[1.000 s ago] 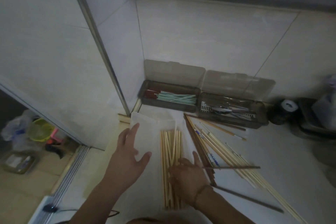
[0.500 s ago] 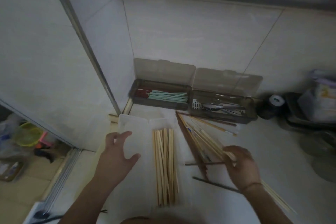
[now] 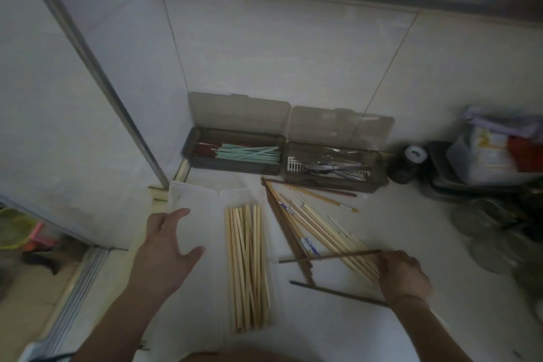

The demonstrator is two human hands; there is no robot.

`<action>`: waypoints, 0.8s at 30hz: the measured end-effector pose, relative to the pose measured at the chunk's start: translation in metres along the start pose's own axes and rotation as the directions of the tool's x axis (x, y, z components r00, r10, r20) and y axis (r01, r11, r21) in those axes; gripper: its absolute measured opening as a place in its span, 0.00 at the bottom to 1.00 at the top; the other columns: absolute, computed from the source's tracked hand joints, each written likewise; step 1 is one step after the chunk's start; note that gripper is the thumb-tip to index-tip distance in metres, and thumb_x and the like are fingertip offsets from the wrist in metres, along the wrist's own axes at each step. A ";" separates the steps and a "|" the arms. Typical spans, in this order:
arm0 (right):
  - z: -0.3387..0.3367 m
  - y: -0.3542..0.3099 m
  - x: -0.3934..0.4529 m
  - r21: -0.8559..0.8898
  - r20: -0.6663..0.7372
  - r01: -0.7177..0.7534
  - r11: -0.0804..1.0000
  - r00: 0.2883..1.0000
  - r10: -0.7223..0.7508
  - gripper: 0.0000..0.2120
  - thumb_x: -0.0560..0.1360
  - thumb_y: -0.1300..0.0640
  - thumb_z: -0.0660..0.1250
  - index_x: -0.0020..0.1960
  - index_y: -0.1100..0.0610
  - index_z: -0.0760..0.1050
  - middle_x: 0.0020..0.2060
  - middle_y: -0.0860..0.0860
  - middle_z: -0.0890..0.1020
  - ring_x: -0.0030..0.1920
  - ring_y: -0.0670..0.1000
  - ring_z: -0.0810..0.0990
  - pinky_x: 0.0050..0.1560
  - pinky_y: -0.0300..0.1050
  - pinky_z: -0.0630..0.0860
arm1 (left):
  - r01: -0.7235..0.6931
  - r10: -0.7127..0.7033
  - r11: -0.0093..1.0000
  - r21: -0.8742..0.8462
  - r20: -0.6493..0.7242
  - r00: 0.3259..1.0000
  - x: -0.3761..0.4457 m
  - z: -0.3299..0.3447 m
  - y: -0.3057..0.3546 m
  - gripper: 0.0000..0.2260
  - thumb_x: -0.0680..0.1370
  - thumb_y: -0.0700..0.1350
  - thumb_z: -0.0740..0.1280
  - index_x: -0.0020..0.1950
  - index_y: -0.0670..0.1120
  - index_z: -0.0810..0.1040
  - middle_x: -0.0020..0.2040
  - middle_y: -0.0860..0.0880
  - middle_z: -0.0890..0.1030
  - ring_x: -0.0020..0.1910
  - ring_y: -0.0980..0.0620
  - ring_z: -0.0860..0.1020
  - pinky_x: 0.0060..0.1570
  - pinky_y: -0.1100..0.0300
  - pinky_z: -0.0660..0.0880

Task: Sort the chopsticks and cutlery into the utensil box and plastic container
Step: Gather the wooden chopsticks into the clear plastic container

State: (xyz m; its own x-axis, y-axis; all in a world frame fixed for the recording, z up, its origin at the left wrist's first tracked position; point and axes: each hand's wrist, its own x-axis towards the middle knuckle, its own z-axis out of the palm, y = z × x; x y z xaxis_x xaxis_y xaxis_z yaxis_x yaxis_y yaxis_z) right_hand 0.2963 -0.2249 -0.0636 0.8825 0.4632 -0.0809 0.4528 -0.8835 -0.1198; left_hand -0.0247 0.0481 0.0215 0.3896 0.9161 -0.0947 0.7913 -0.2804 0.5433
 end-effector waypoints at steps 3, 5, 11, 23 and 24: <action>-0.002 0.003 -0.001 -0.006 -0.006 0.023 1.000 1.000 -0.023 0.07 0.74 0.53 0.68 0.49 0.52 0.82 0.47 0.54 0.81 0.48 0.59 0.77 0.41 0.46 0.71 | -0.006 0.006 1.000 0.002 0.006 1.000 -0.001 -0.002 0.002 0.34 0.69 0.49 0.77 0.71 0.53 0.67 0.64 0.49 0.65 0.47 0.46 0.77 0.52 0.51 0.78; -0.006 0.003 0.001 0.012 0.058 -0.036 0.999 0.998 0.035 0.09 0.76 0.51 0.64 0.54 0.48 0.80 0.52 0.51 0.79 0.54 0.56 0.74 0.45 0.46 0.71 | -0.011 0.011 1.000 0.001 0.009 1.000 -0.001 -0.002 0.003 0.34 0.69 0.48 0.77 0.71 0.53 0.67 0.64 0.49 0.65 0.47 0.47 0.77 0.52 0.51 0.78; -0.022 0.004 0.013 -0.103 0.204 -0.074 0.992 0.974 0.093 0.12 0.78 0.53 0.57 0.56 0.46 0.76 0.50 0.51 0.78 0.56 0.55 0.72 0.50 0.45 0.70 | 0.005 -0.005 0.999 -0.037 0.015 1.000 0.000 -0.003 0.003 0.33 0.69 0.47 0.78 0.70 0.52 0.68 0.61 0.49 0.68 0.54 0.48 0.75 0.53 0.52 0.75; -0.086 0.014 0.033 0.288 0.040 -0.175 0.942 0.984 0.171 0.09 0.74 0.68 0.62 0.50 0.57 0.70 0.40 0.61 0.76 0.39 0.61 0.74 0.44 0.48 0.70 | 0.001 -0.024 0.969 -0.246 -0.093 0.995 -0.005 0.003 -0.005 0.38 0.76 0.40 0.70 0.79 0.48 0.52 0.35 0.52 0.74 0.35 0.51 0.77 0.43 0.56 0.70; -0.091 -0.002 0.030 0.409 -0.006 -0.156 0.899 0.985 0.174 0.11 0.74 0.69 0.61 0.52 0.55 0.70 0.39 0.61 0.75 0.39 0.63 0.76 0.43 0.50 0.70 | 0.030 -0.053 0.964 -0.266 -0.081 0.995 -0.005 0.004 -0.003 0.37 0.76 0.40 0.69 0.79 0.45 0.51 0.35 0.54 0.72 0.36 0.49 0.77 0.45 0.55 0.70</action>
State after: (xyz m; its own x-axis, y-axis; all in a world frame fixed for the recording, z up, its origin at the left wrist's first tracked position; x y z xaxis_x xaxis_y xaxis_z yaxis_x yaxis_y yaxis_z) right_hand 0.3332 -0.2151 0.0242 0.9486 0.3020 -0.0948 0.2171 -0.8386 -0.4996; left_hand -0.0270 0.0432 0.0174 0.3074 0.9500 -0.0552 0.6487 -0.1668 0.7425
